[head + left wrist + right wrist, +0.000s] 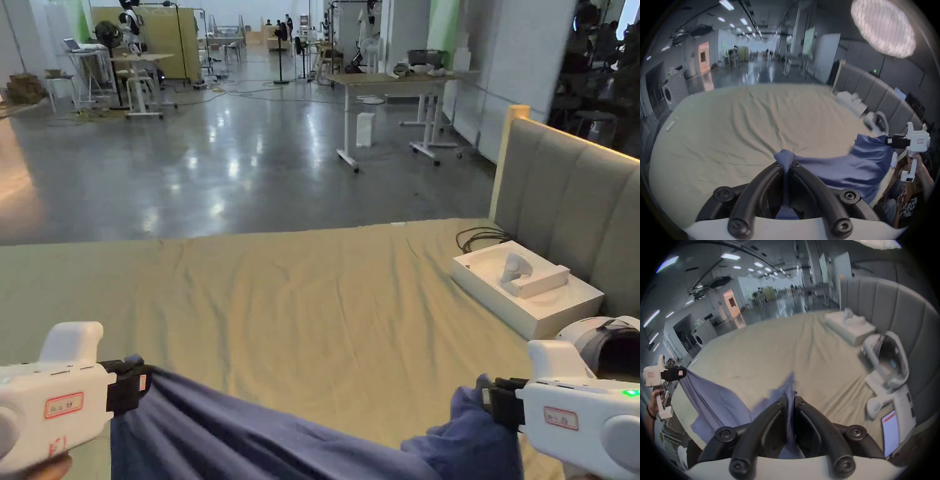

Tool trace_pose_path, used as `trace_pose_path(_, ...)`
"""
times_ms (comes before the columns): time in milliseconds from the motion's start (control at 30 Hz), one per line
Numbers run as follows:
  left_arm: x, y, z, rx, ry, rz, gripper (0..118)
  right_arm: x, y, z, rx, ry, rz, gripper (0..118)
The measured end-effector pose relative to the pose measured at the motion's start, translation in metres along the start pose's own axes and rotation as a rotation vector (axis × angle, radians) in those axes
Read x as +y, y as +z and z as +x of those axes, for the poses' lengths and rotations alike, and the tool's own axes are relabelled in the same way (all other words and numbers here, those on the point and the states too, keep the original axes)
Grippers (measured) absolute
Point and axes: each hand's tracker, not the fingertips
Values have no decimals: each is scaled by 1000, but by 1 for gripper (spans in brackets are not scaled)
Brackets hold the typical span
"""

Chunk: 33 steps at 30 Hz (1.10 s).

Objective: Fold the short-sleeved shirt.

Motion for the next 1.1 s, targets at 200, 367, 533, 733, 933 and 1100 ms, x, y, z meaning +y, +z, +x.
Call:
trace_pose_path(200,61,141,18,38,-52,270,5,76,89,-17,-15,15,209,8)
trace_pose_path(367,102,211,25,102,-81,410,5,133,142,-22,-61,3,333,8)
trace_pose_path(533,118,248,24,111,-68,527,5,163,166,-14,-94,-14,348,8)
trace_pose_path(733,132,258,32,123,-108,556,5,179,186,-18,-98,-24,394,8)
trace_pose_path(933,138,240,31,123,-107,542,5,184,182,-20,-104,-13,406,8)
trace_pose_path(1100,136,211,15,116,-59,501,5,182,157,-23,-107,-10,382,8)
